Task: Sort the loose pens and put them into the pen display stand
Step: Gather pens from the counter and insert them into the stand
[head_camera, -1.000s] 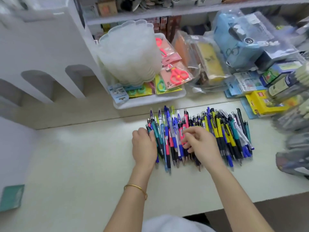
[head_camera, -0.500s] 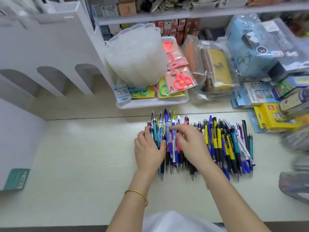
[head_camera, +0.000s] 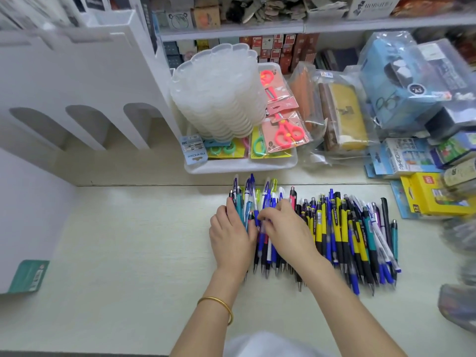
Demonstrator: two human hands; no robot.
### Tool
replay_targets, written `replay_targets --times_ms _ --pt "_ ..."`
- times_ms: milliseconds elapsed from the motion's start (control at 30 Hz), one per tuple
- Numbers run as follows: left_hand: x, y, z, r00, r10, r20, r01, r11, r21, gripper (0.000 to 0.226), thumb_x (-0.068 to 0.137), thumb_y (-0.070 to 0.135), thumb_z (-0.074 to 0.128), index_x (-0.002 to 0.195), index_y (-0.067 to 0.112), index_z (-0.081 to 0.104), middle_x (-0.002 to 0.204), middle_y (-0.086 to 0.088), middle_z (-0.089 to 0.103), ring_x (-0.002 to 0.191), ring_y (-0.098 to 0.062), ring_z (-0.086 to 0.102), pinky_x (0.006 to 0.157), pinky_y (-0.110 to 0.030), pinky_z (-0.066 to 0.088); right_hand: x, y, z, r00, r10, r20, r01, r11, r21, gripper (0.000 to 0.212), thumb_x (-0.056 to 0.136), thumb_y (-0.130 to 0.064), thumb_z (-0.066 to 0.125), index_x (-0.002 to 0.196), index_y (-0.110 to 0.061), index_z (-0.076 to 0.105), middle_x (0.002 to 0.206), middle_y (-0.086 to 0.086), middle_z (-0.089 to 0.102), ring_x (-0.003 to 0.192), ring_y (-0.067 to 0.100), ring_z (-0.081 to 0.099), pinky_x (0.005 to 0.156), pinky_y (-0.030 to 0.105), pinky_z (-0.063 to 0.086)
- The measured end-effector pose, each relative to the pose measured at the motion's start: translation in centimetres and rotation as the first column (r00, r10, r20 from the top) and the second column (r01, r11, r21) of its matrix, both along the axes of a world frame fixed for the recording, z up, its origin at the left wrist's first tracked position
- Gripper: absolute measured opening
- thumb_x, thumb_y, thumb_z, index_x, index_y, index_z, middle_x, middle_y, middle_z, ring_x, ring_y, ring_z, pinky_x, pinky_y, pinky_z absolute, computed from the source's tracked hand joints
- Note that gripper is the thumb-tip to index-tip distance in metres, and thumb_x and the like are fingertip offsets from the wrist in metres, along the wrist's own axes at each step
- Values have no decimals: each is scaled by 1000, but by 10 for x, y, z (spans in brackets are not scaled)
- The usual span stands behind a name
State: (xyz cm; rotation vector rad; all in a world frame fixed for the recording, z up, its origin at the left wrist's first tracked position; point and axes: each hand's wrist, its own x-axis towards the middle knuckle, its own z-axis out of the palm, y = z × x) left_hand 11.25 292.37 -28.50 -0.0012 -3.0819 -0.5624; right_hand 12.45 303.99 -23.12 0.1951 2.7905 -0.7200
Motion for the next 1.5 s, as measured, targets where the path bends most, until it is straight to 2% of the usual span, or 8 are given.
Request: replay_targets --times_ms 233,333,500,633,767,1000,1200,1500 --pt "0 0 -5 1000 0 -1 0 1000 19 66 82 47 40 130 2 48 112 -15 60 92 -32 59 72 -38 52 2 3 -1 1000 6 4 -6 1000 -19 24 98 -18 46 117 -21 61 101 -1 40 76 20 53 67 35 50" --pt "0 1 -7 1000 22 -10 -22 998 56 71 82 51 40 131 2 50 116 -15 59 97 -33 57 76 -39 51 2 3 -2 997 72 26 -73 997 31 44 96 -14 43 137 -30 45 101 -1 35 81 20 47 63 30 40" --pt "1 0 -9 999 33 -6 -32 996 86 73 83 55 40 134 4 49 120 -16 57 103 -35 56 82 -42 50 -2 -1 2 993 89 78 -96 991 97 45 95 -14 42 137 -29 45 99 0 29 82 22 42 62 30 32" --pt "1 -3 -11 1000 28 5 -28 992 124 68 87 44 61 140 6 43 130 -16 51 115 -34 49 92 -43 44 -3 -2 1 994 80 79 -88 991 105 44 95 -12 43 136 -26 47 106 4 36 78 21 43 61 29 34" --pt "0 -5 -12 1000 15 8 -16 994 108 69 85 43 63 139 5 44 128 -17 52 112 -35 51 89 -44 46 -4 -3 -2 995 69 75 -76 993 88 43 96 -13 42 137 -26 45 113 6 40 77 19 44 62 28 35" --pt "-4 -1 -5 998 23 52 -28 995 100 77 81 41 68 142 5 38 134 -16 47 118 -34 46 93 -43 42 -3 0 0 997 52 62 -58 994 98 34 94 -13 44 125 -25 51 100 2 34 73 24 52 62 31 46" --pt "-13 4 1 995 36 94 -48 992 121 80 78 38 69 143 6 35 137 -15 43 120 -33 41 95 -41 38 -2 1 1 996 58 64 -64 993 99 25 95 -16 44 118 -22 54 96 2 34 65 20 43 56 28 33" --pt "-19 2 1 997 1 73 -4 999 35 79 75 36 73 138 0 41 127 -18 50 111 -36 49 84 -44 45 -5 0 -2 997 59 55 -67 986 151 29 95 -13 44 118 -26 56 95 1 34 64 20 43 55 29 37"
